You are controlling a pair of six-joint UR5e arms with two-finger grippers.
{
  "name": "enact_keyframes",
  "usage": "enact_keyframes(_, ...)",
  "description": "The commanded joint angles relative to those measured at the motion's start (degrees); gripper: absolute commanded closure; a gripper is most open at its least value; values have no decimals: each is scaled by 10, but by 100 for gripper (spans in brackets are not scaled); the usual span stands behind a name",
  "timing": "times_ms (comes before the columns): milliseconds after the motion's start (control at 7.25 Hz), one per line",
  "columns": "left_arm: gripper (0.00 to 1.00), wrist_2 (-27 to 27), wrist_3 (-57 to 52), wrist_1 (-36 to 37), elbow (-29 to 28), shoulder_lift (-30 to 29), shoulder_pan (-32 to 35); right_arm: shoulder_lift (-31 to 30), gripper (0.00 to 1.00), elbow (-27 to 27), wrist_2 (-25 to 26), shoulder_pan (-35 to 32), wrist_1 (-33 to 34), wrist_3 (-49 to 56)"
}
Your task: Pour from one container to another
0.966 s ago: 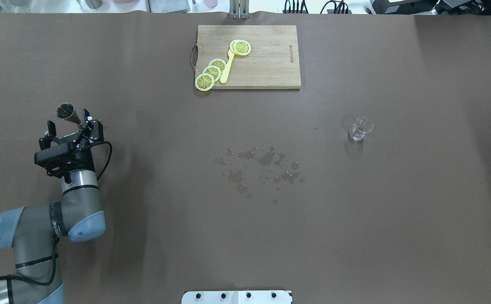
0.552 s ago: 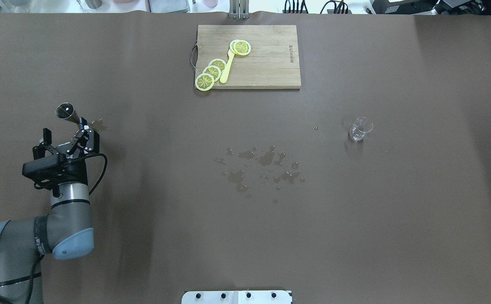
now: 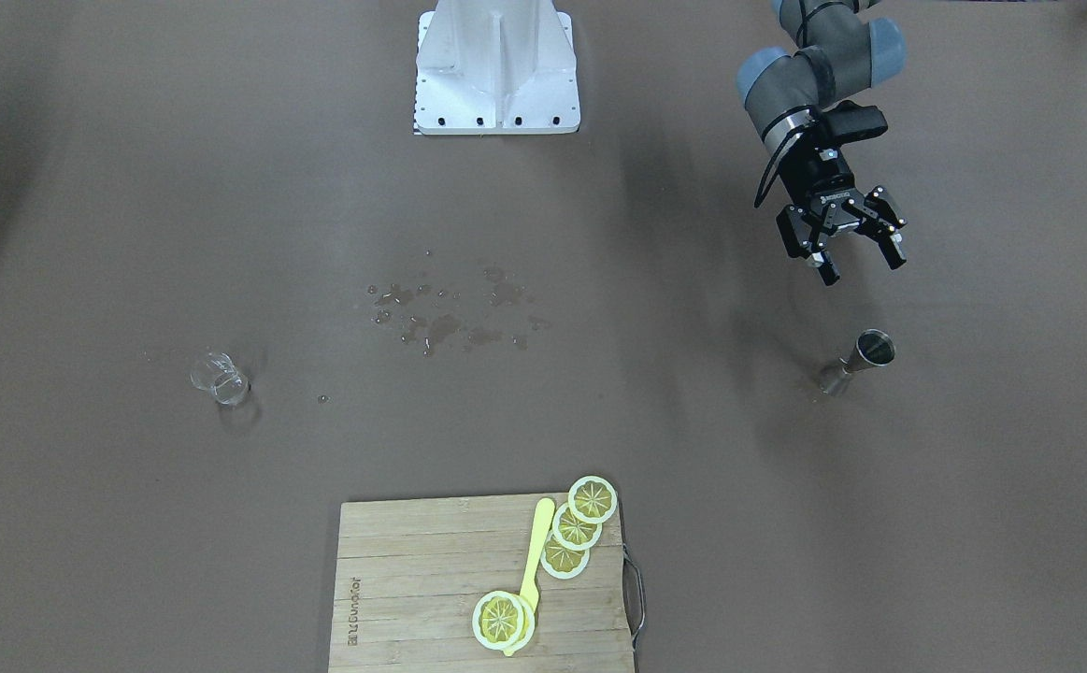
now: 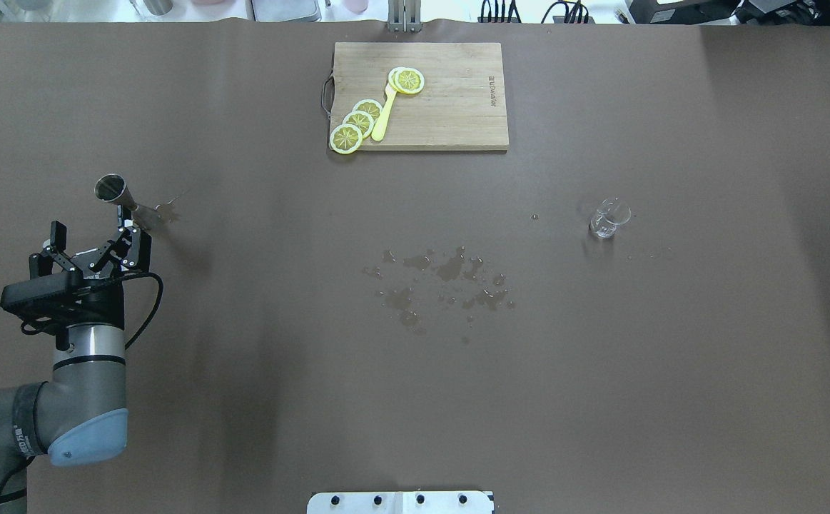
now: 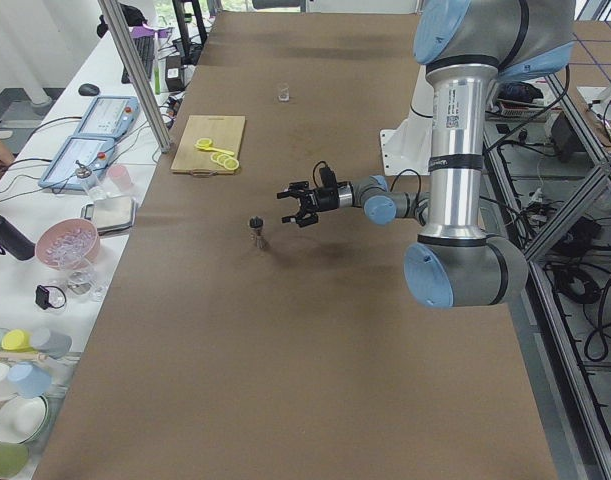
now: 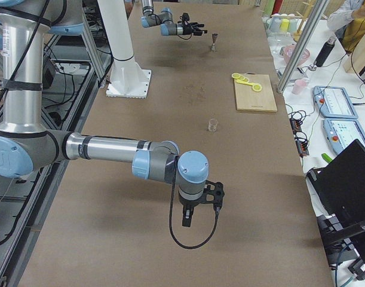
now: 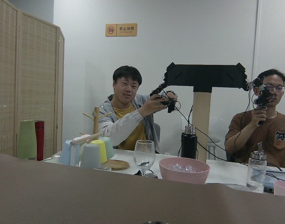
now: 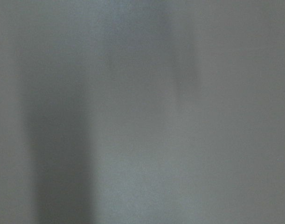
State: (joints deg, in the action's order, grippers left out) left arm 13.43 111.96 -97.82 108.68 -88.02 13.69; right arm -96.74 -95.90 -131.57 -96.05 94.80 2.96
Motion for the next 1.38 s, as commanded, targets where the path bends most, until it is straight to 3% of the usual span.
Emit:
enact_keyframes(0, 2, 9, -136, -61, 35, -7, -1, 1, 0, -1, 0, 0, 0, -1)
enact_keyframes(276, 2, 90, -305, -126, 37, -57, 6, 1, 0, -1, 0, 0, -1, -1)
enact_keyframes(690, 2, 228, -448, -123, 8, -160, 47, 1, 0, -5, 0, 0, -1, 0)
enact_keyframes(1103, 2, 403, -513, -120, 0, -177, 102, 1, 0, -9, 3, 0, 0, 0)
enact_keyframes(1241, 2, 498, -528, -120, 1, -176, 140, 1, 0, -9, 4, 0, 0, 0)
